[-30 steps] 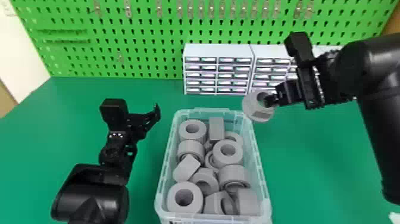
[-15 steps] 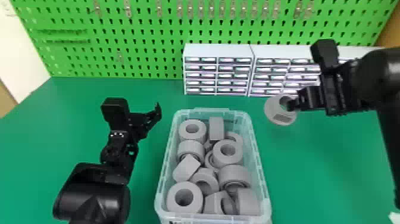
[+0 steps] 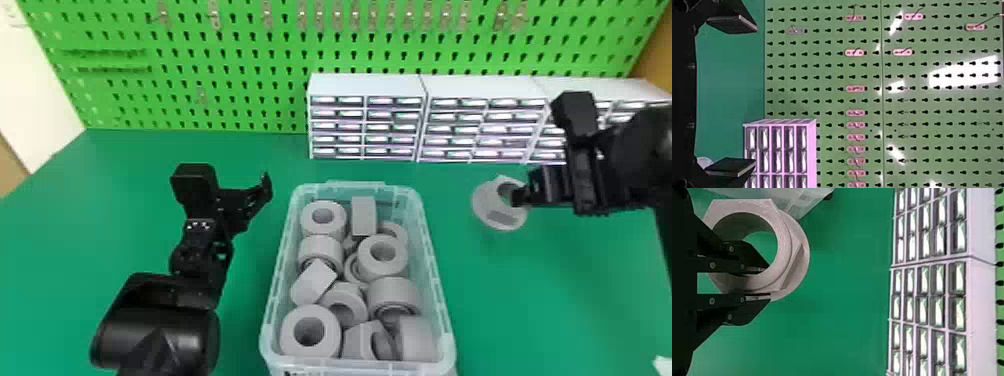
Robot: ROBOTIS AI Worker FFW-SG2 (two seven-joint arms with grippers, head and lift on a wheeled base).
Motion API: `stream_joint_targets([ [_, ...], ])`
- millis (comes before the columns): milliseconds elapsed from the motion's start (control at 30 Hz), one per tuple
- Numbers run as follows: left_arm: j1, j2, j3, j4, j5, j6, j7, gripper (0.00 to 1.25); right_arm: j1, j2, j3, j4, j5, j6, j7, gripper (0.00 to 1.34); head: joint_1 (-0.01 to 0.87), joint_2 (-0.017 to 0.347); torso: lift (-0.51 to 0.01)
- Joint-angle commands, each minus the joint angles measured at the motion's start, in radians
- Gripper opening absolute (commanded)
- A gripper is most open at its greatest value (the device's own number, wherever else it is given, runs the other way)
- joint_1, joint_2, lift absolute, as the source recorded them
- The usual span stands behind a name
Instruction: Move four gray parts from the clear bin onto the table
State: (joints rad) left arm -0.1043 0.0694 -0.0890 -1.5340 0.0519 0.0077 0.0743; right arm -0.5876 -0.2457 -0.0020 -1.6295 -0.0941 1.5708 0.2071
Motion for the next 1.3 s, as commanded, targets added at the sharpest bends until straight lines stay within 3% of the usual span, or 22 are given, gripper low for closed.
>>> stream_joint_targets([
  [0,-0.002,0.0,0.0,0.0,0.002,0.0,0.001,1.16,0.015,-0.003,-0.021,0.023,0.014,0.001,0.0,0.29,0.693,0.072,-0.052],
  [567,-0.014,0.0,-0.008,0.0,0.003,0.0,0.005,1.16,0.049,0.008,-0.044,0.184,0.044,0.001,0.0,0.29,0.693,0.072,-0.052],
  [1267,-0.014,0.0,-0.014,0.002,0.006,-0.005,0.01,1.16,0.092,0.016,-0.081,0.292,0.083,0.001,0.002,0.29,0.693,0.072,-0.052],
])
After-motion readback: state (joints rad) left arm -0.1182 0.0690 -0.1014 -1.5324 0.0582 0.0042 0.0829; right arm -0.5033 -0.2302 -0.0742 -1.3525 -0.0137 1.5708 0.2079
